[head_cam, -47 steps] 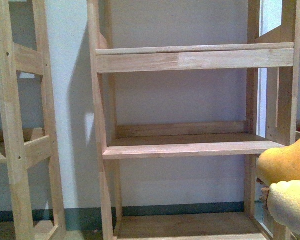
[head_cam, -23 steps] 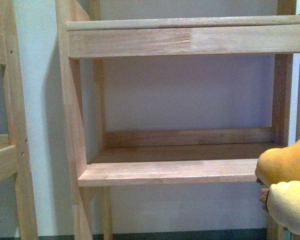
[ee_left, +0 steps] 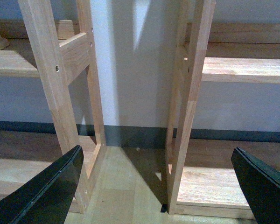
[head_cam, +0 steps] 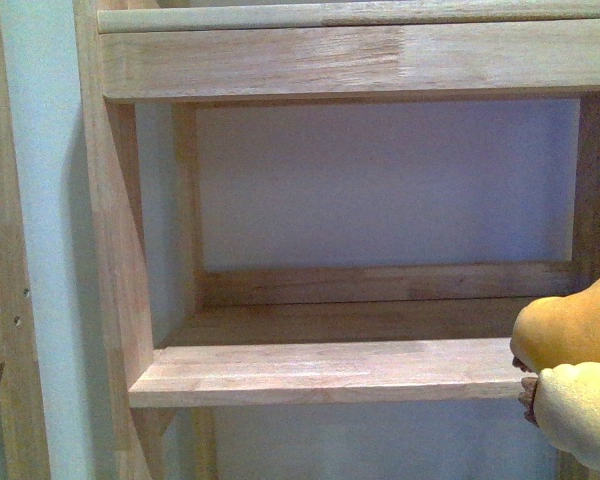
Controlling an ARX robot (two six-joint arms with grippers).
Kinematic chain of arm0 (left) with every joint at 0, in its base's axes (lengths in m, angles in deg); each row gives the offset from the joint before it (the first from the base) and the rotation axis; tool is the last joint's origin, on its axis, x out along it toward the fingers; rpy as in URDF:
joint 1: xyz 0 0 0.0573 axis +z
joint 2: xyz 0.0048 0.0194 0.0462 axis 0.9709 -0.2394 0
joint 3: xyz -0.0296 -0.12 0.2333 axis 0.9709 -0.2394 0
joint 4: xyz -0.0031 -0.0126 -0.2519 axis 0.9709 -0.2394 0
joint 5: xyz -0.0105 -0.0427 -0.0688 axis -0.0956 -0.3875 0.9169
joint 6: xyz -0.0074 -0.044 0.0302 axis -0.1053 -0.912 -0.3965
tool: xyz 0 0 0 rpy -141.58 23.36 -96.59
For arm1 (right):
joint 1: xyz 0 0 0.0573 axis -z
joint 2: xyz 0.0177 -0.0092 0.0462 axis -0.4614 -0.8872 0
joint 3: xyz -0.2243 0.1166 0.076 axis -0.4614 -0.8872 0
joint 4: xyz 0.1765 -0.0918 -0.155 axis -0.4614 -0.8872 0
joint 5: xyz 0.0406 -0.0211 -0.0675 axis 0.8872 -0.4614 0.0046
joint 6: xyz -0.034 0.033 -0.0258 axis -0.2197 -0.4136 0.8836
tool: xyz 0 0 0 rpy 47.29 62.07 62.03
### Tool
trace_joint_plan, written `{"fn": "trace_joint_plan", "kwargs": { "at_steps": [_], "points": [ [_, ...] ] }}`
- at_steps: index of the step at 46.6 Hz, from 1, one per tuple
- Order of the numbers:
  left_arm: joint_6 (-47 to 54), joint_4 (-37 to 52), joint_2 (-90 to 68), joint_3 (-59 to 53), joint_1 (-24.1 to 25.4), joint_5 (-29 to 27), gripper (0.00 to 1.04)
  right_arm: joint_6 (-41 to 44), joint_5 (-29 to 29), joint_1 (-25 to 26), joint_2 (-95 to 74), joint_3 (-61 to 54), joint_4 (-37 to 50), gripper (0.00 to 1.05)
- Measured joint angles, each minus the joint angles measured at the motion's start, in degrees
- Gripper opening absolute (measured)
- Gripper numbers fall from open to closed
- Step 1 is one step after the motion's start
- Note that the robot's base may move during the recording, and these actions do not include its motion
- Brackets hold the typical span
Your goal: Put away toys
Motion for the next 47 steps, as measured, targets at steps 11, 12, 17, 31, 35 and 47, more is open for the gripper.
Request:
{"fn": "trace_joint_plan", "kwargs": {
  "at_steps": [11,12,17,31,35,47],
  "points": [
    [0.0,0.0,0.0,0.0,0.0,0.0,0.99,1.6,11.0,7.0,-3.3,3.5,-10.2,0.07],
    [0.0,0.0,0.0,0.0,0.0,0.0,0.99,1.6,12.0,8.2,-4.3,4.1,-10.1,0.07],
    [0.0,0.0,0.0,0.0,0.0,0.0,0.99,1.7,14.5,11.9,-8.7,9.9,-6.5,0.07],
    [0.0,0.0,0.0,0.0,0.0,0.0,0.99,3.3,17.8,13.5,-19.9,27.1,0.7,0.07],
    [0.0,0.0,0.0,0.0,0.0,0.0,0.99,3.6,19.2,14.3,-23.7,31.8,2.1,0.07],
    [0.0,0.0,0.0,0.0,0.0,0.0,0.99,2.8,20.6,17.3,-35.7,47.1,4.4,0.07]
  ]
}}
